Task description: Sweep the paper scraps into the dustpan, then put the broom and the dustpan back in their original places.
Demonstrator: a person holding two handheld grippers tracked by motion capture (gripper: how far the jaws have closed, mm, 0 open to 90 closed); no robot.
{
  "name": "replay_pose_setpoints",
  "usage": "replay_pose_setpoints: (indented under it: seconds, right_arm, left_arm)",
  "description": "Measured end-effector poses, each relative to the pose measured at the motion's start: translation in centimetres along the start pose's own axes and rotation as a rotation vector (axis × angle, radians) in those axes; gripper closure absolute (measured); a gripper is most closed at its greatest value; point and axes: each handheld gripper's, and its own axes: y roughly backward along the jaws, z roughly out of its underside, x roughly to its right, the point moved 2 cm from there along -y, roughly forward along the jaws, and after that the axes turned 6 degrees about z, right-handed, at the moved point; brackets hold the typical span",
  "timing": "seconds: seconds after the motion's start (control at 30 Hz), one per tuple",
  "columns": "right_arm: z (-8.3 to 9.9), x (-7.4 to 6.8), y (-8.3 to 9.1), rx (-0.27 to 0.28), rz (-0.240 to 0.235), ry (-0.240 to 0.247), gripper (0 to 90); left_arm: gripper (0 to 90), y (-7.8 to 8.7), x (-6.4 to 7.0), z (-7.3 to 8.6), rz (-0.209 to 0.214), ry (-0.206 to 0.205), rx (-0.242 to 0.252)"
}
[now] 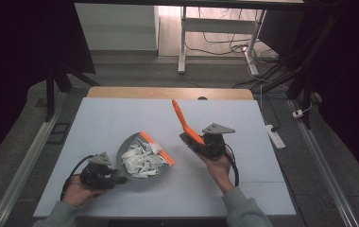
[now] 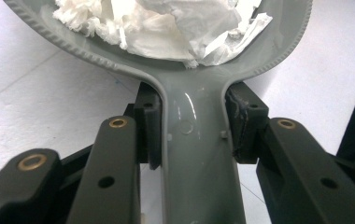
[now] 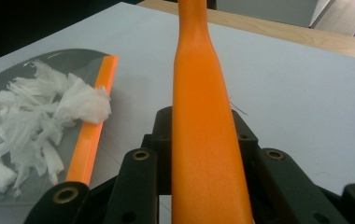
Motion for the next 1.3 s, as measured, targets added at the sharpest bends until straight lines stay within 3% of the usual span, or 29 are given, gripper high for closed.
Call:
replay_pose_setpoints:
  seconds: [0.53, 1.0, 1.3]
  right_arm:
    - [0.9, 0.8, 3.2, 0.016, -0.021, 0.032, 70.8]
    - [2.2, 2.1, 5.5, 0.020, -0.044, 0.035, 70.7]
    - [2.9, 2.4, 7.0, 0.007, -0.066, 0.042, 70.7]
  left_arm:
    - [61.4, 0.8, 1.2, 0.8, -0.093, 0.086, 0.129]
    - [61.4, 0.3, 2.8, 0.7, -0.159, 0.125, 0.177]
    - [61.4, -0.4, 3.0, 0.7, -0.195, 0.187, 0.172]
